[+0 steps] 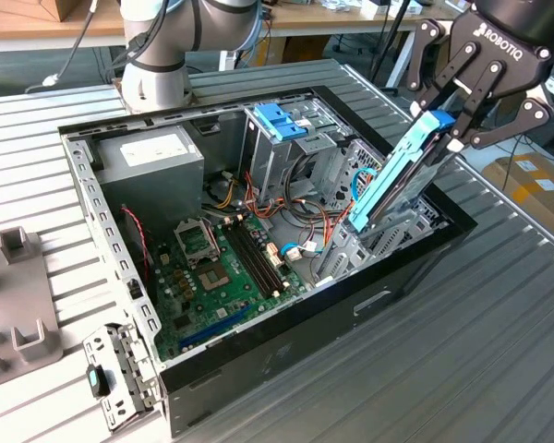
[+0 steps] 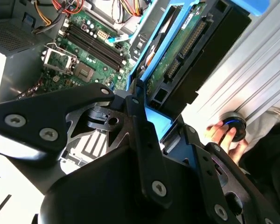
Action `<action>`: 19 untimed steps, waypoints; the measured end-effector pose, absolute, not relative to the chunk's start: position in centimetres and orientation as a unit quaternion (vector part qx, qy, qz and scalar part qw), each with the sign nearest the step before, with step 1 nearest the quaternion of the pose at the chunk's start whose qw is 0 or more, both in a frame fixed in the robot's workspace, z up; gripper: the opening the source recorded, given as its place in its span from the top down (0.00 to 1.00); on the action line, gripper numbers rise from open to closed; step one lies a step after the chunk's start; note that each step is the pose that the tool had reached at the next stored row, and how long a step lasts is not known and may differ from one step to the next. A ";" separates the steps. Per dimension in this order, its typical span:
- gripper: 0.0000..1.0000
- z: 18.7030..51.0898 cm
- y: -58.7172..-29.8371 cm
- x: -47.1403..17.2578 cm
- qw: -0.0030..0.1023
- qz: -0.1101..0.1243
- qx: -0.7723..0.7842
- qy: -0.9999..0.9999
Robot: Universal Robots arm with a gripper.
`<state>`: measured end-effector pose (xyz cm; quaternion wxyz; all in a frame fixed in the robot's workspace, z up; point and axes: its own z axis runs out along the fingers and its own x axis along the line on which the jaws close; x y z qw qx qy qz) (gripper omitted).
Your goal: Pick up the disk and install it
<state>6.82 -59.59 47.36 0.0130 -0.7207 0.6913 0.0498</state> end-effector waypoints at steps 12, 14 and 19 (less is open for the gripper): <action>0.63 46.4 -58.7 7.6 0.013 0.050 -0.717 0.695; 0.63 46.3 -58.7 7.8 0.013 0.050 -0.717 0.695; 0.63 46.1 -58.7 7.9 0.013 0.050 -0.716 0.696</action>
